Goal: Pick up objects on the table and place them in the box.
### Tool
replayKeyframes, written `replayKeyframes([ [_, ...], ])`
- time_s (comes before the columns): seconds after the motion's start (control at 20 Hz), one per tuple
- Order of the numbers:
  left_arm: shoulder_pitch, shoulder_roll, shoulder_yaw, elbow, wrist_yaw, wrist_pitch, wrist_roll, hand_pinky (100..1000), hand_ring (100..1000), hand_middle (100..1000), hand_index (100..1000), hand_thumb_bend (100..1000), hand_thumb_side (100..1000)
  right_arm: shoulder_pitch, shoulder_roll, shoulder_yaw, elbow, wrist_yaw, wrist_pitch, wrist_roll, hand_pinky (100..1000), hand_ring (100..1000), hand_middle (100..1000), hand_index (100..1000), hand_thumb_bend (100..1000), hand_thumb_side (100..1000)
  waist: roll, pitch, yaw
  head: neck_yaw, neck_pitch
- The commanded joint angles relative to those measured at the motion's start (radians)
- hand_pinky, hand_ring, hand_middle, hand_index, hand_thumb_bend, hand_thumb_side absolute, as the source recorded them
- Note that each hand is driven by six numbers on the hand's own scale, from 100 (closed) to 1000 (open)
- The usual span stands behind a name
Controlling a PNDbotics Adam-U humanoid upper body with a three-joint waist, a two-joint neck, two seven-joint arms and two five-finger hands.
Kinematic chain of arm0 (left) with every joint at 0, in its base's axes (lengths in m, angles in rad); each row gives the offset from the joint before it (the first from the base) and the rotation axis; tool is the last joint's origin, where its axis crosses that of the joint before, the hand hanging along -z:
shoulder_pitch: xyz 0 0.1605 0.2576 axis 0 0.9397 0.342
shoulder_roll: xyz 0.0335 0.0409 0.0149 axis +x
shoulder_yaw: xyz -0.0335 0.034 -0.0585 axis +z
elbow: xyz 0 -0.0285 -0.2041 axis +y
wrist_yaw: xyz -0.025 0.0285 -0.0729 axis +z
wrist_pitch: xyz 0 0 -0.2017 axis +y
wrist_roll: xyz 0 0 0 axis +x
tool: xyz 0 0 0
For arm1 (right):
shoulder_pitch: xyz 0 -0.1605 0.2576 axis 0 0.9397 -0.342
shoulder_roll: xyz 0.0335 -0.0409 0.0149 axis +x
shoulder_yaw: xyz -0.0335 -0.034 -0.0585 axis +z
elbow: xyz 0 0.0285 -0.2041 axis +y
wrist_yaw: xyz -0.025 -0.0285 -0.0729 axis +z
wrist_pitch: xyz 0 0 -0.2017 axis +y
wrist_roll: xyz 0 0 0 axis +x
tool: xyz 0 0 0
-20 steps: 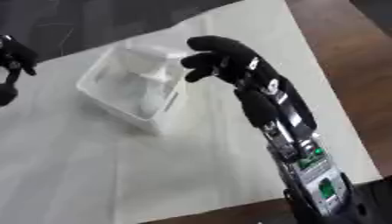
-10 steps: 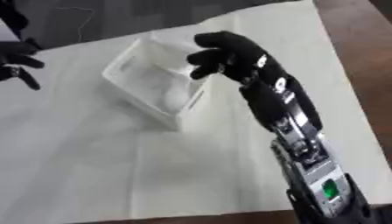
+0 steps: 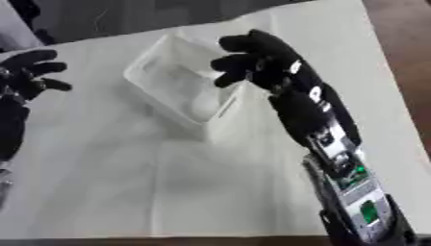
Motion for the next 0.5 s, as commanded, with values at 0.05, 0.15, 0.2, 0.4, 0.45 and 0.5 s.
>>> replayKeyframes([
  [0.05, -0.014, -0.046, 0.019, -0.019, -0.055, -0.011, 0.025, 632, 806, 814, 930, 613, 971, -0.016, 0.002, 0.006, -0.019, -0.007, -0.002, 0.014, 704, 826, 896, 1000, 100, 1000, -0.007, -0.006, 0.003, 0.024, 0.0],
  [0.15, -0.019, -0.071, 0.019, -0.019, -0.089, -0.012, 0.033, 618, 798, 812, 932, 618, 968, -0.017, 0.002, 0.006, -0.019, -0.008, -0.003, 0.019, 704, 826, 896, 1000, 100, 1000, -0.009, -0.003, 0.004, 0.029, 0.0],
  [0.2, -0.02, -0.078, 0.018, -0.019, -0.099, -0.013, 0.038, 609, 791, 807, 930, 619, 964, -0.017, 0.002, 0.005, -0.019, -0.009, -0.003, 0.02, 704, 826, 896, 1000, 100, 1000, -0.009, -0.002, 0.004, 0.03, 0.0],
  [0.4, -0.021, -0.089, 0.016, -0.019, -0.118, -0.02, 0.054, 559, 762, 764, 890, 636, 937, -0.015, 0.004, 0.002, -0.019, -0.008, -0.002, 0.021, 703, 826, 895, 1000, 100, 1000, -0.01, -0.002, 0.003, 0.032, 0.0],
  [0.45, -0.021, -0.091, 0.016, -0.019, -0.119, -0.021, 0.057, 551, 757, 764, 892, 637, 935, -0.014, 0.005, 0.002, -0.019, -0.008, -0.001, 0.021, 703, 826, 895, 1000, 100, 1000, -0.011, -0.002, 0.002, 0.031, 0.0],
  [0.5, -0.02, -0.092, 0.016, -0.019, -0.12, -0.022, 0.06, 549, 756, 763, 893, 637, 935, -0.013, 0.005, 0.002, -0.019, -0.007, 0.0, 0.022, 703, 825, 895, 1000, 100, 1000, -0.011, -0.002, 0.002, 0.031, 0.0],
])
